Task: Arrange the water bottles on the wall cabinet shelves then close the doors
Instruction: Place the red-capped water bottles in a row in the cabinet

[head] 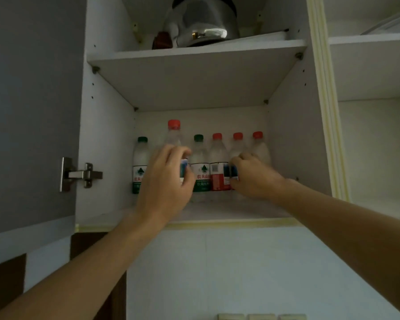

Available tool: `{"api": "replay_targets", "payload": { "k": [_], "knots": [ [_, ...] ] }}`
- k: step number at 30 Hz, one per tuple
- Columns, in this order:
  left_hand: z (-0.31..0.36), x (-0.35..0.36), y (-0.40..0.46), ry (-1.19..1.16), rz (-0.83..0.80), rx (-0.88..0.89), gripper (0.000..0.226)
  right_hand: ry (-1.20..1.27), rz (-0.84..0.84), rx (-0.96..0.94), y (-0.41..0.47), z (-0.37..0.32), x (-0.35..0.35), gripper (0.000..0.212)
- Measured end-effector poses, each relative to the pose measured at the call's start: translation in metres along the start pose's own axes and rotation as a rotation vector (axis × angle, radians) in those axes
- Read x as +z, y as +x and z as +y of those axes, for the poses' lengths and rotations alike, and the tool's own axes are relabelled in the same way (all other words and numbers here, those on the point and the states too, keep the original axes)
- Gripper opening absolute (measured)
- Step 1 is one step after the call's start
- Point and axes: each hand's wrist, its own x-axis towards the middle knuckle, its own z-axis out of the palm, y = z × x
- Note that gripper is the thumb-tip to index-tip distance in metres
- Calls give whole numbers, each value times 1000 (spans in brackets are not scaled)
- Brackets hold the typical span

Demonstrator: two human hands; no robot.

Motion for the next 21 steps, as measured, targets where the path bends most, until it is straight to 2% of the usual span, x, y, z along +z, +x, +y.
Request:
{"api": "replay_targets", "payload": {
  "k": [2,5,8,11,15,21],
  "knots": [
    [-2,-3,-29,-93,35,-91,24,142,64,-21,-25,-15,-3,33],
    [12,-1,-69,-251,116,-117,25,331,294,-52,-80,-34,-5,23],
    [42,8,-114,-441,111,-173,16,400,418,-80,-151,-44,0,23],
    [75,27,-167,-618,-22,-295,16,451,341,-3,-222,-43,18,19],
    [119,60,-242,-788,-253,-487,24,473,173,203,-309,-32,48,9],
    [198,81,-349,-800,-650,-660,35,382,-122,566,-438,-12,74,37]
  ]
}}
